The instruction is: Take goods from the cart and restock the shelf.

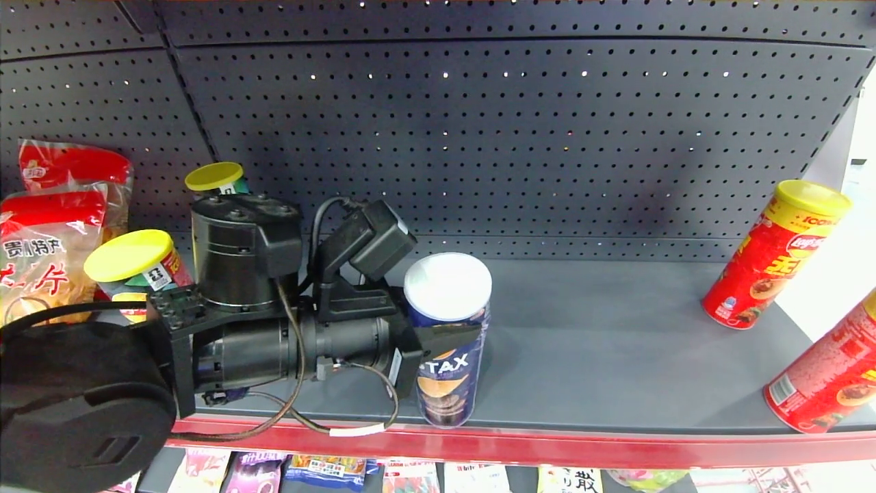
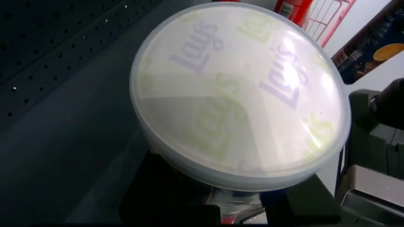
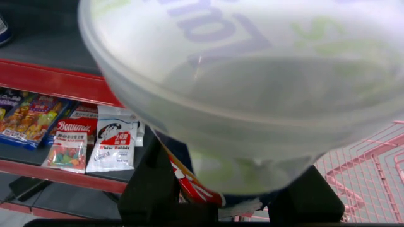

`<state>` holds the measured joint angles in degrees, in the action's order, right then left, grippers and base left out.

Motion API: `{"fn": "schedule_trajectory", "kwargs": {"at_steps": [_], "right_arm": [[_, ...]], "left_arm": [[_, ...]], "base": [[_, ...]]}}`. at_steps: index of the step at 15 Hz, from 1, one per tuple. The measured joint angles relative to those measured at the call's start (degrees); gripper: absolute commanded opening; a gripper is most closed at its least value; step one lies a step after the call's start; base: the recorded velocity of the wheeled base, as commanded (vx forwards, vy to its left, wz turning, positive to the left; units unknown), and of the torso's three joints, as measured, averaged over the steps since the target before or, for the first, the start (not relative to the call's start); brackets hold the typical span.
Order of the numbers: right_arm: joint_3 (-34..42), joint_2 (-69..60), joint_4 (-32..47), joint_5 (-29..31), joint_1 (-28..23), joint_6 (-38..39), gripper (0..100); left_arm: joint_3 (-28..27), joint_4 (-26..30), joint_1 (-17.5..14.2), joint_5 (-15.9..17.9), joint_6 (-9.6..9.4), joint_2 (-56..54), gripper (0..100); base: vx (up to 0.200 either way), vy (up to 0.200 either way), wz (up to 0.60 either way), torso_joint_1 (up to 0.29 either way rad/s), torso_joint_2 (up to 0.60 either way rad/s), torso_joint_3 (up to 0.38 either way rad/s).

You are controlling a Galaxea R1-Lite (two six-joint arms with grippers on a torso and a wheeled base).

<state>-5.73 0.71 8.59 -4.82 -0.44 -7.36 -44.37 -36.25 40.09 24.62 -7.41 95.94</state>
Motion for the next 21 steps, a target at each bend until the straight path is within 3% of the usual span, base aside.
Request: {"fn": "schedule_trajectory", "kwargs": {"at_steps": [6, 9, 16, 21], "right_arm": [[0.0, 0.0, 0.0, 0.0, 0.0, 0.0, 0], [0.0, 0.0, 0.0, 0.0, 0.0, 0.0, 0], [0.0, 0.1, 0.0, 0.0, 0.0, 0.0, 0], [-0.1, 0.1, 0.0, 0.0, 0.0, 0.0, 0]], "left_arm": [[-0.5, -2.6, 0.0, 0.1, 0.46, 2.0, 0], [-0.6, -5.4, 0.0, -0.1, 2.17, 3.6, 0], [-0.5, -4.7, 0.6, -0.1, 5.06, 3.1, 0], [0.1, -4.5, 0.7, 0.0, 5.30, 2.1, 0]], "base": [[0.000, 0.000, 0.00, 0.000, 0.00, 0.000], [0.000, 0.000, 0.00, 0.000, 0.00, 0.000], [0.000, 0.000, 0.00, 0.000, 0.00, 0.000], [0.000, 0.000, 0.00, 0.000, 0.00, 0.000]]}}
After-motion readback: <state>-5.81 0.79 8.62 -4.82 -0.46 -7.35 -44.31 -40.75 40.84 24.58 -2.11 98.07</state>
